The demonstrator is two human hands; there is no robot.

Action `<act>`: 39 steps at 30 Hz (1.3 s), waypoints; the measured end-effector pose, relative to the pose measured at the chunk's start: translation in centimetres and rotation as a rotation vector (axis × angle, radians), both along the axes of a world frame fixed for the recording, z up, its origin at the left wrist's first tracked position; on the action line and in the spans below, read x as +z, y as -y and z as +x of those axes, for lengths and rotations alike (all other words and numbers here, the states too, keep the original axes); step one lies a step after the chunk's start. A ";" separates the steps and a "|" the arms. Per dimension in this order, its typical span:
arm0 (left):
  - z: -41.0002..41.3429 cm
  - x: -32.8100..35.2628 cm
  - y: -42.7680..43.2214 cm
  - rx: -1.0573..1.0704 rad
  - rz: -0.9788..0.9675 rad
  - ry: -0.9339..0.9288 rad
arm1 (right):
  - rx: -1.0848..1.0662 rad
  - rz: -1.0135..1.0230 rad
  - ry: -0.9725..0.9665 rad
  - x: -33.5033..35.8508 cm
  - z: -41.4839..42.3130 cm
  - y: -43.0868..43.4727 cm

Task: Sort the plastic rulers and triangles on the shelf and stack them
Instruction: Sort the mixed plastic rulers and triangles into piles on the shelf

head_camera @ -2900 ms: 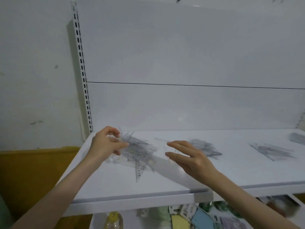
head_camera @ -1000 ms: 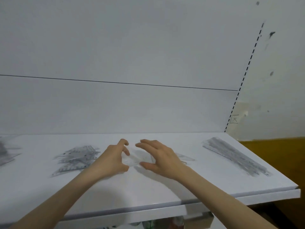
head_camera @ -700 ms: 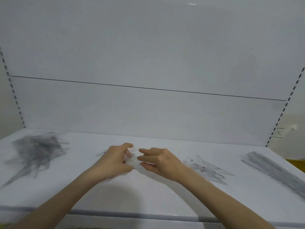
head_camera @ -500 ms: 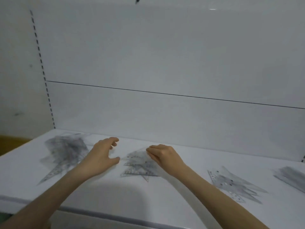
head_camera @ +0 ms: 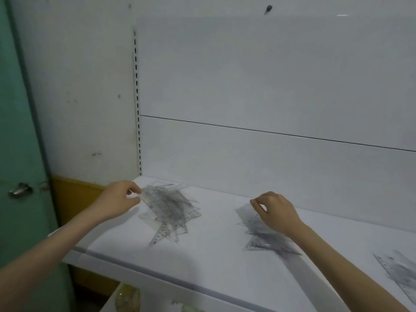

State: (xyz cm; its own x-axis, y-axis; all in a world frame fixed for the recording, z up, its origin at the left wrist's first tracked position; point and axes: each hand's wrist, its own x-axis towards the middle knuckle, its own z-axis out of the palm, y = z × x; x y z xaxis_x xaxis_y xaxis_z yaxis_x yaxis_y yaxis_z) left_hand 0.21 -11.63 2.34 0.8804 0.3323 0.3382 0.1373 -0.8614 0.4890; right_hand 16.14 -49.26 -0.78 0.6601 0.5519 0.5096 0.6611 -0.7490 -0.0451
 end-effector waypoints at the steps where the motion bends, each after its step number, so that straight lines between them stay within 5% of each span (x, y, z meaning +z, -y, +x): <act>1: 0.1 -0.5 -0.6 -0.028 -0.008 -0.006 | 0.020 0.010 -0.015 0.3 -0.6 -1.9; 6: 1.2 -3.8 -3.0 -0.210 0.037 -0.068 | 0.157 0.014 -0.183 0.3 -4.4 -12.6; 14: 4.8 -4.6 -5.0 -0.458 0.001 -0.187 | 0.093 -0.131 -0.215 -0.7 -7.4 -21.3; 26: 4.2 -5.1 -7.9 -0.468 0.075 -0.174 | -0.011 -0.185 -0.153 -1.5 -9.0 -22.6; 35: 1.4 -3.5 -10.9 -0.419 -0.018 -0.115 | -0.062 -0.125 -0.375 0.2 -9.6 -22.9; 39: 0.0 -2.9 -12.7 -0.307 -0.057 -0.070 | -0.057 -0.147 -0.246 0.1 -9.8 -22.9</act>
State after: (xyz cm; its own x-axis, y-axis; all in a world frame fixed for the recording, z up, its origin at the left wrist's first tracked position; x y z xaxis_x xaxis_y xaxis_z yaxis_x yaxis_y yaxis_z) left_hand 0.20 1.10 -0.58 0.9631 0.0643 0.2615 -0.0895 -0.8394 0.5361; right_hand 6.34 -26.40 -0.63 0.7859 0.5667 0.2473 0.6006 -0.7948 -0.0871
